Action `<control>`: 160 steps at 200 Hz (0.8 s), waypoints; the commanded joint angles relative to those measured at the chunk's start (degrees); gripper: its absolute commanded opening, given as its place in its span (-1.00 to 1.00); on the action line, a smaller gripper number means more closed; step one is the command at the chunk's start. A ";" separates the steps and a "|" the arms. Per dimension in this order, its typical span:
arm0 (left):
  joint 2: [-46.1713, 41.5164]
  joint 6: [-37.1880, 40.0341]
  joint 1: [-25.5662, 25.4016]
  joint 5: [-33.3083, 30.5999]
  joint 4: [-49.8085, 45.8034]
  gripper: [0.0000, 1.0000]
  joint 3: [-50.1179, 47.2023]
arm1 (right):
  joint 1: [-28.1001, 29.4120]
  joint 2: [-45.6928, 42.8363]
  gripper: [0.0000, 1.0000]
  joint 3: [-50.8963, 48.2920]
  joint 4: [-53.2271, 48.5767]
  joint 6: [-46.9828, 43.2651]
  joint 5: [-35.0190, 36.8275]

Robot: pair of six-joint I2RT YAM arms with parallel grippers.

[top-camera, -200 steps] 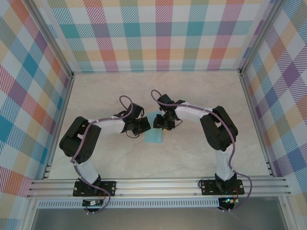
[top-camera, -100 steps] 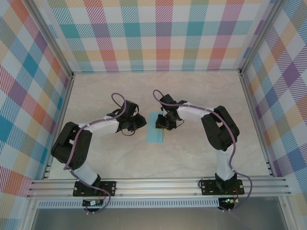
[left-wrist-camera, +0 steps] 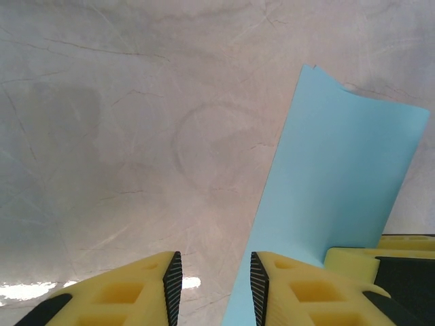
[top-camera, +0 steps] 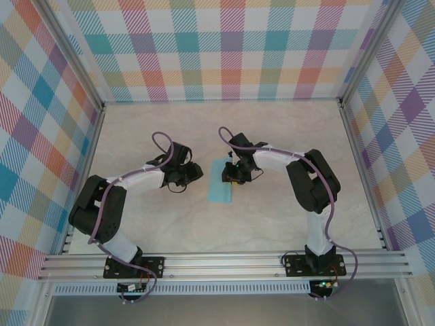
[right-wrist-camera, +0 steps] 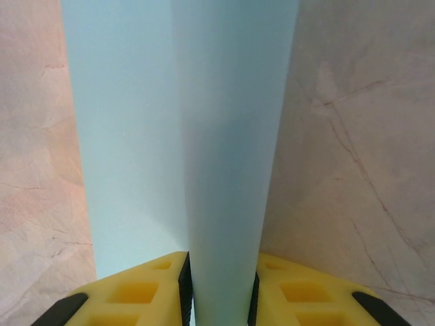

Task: Fold a paper plane with a square sheet of paper (pick it up from the middle)
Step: Hold the square sheet of paper at the center of the table.

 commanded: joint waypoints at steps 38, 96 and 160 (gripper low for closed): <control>-1.37 1.66 0.82 1.80 -1.19 -0.29 -0.05 | -2.48 0.30 -0.50 -4.16 2.36 -1.50 -3.69; -0.80 1.56 0.82 5.46 2.35 -0.28 -0.27 | -4.32 -0.12 -0.53 -6.84 5.91 -2.67 -8.20; 2.75 1.03 0.73 10.83 7.46 -0.32 -0.10 | -6.47 0.32 -0.59 -8.95 9.75 -5.53 -12.57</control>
